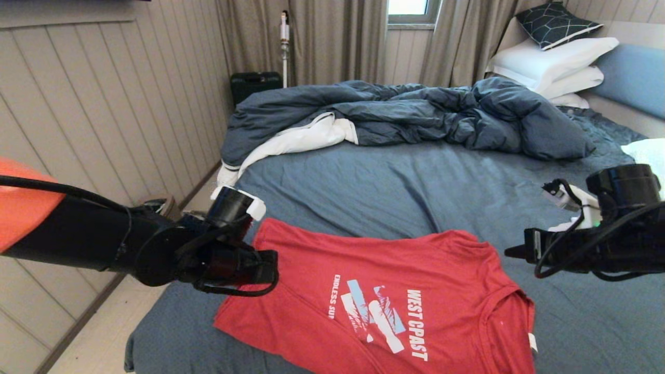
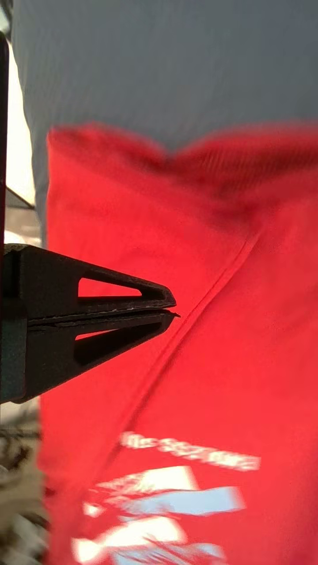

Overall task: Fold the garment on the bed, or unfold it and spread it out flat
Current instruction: Unford the red T-shirt

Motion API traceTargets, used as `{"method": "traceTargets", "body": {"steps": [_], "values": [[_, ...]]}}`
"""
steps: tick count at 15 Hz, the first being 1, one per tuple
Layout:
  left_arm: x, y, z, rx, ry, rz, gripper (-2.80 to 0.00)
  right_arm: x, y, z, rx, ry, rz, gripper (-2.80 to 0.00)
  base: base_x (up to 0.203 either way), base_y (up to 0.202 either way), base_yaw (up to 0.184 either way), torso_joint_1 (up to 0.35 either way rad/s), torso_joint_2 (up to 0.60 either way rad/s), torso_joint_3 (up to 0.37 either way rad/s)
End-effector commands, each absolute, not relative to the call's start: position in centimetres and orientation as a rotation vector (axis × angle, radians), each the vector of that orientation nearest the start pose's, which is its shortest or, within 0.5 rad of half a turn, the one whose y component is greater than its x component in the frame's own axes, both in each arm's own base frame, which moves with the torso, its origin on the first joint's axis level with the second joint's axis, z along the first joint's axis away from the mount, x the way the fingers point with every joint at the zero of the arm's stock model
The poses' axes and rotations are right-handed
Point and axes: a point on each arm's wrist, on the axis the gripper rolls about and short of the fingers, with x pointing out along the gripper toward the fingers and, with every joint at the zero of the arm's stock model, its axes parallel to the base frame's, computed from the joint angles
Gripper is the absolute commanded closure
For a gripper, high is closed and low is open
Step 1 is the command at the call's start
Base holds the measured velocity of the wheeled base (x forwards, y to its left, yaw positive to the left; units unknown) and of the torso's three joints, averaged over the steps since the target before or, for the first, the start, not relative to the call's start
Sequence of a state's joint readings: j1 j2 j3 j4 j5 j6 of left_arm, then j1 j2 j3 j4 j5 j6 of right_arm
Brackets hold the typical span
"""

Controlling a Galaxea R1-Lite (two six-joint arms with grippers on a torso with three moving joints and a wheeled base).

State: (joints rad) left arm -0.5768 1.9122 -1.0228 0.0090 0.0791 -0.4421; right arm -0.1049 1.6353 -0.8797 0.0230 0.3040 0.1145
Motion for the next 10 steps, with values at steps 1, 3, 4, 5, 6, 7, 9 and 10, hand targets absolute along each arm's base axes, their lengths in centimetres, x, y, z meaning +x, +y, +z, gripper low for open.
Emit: {"method": "traceTargets", "body": {"steps": [1,3,4,5,6,7,9,10], "values": [[27.8,-19.8,10.2,-0.068,0.970,-0.294,0.00,27.3,-2.2,14.6,0.277,0.820,0.141,0.00,0.000,0.000,0.000,0.000,0.00,0.000],[28.7,-21.0,10.8,-0.063,0.953,-0.312,0.00,27.4,-1.9,13.5,0.275,0.842,0.151,0.00,0.000,0.000,0.000,0.000,0.00,0.000],[29.3,-21.6,10.9,-0.061,0.956,-0.313,0.00,27.3,-1.4,13.1,0.271,0.854,0.165,0.00,0.000,0.000,0.000,0.000,0.00,0.000],[29.9,-22.2,10.7,-0.059,0.960,-0.313,0.00,27.1,-1.0,12.8,0.265,0.865,0.181,0.00,0.000,0.000,0.000,0.000,0.00,0.000],[30.4,-22.6,10.3,-0.055,0.966,-0.312,0.00,26.9,-0.6,12.7,0.261,0.871,0.191,0.00,0.000,0.000,0.000,0.000,0.00,0.000],[30.8,-22.9,9.7,-0.048,0.975,-0.309,0.00,26.8,-0.4,12.7,0.258,0.874,0.200,0.00,0.000,0.000,0.000,0.000,0.00,0.000],[31.7,-23.5,8.4,-0.033,0.990,-0.300,0.00,26.5,0.0,12.7,0.252,0.874,0.212,0.00,0.000,0.000,0.000,0.000,0.00,0.000],[32.2,-23.5,7.7,-0.007,0.992,-0.279,0.00,26.3,0.1,12.6,0.251,0.874,0.214,0.00,0.000,0.000,0.000,0.000,0.00,0.000]]}}
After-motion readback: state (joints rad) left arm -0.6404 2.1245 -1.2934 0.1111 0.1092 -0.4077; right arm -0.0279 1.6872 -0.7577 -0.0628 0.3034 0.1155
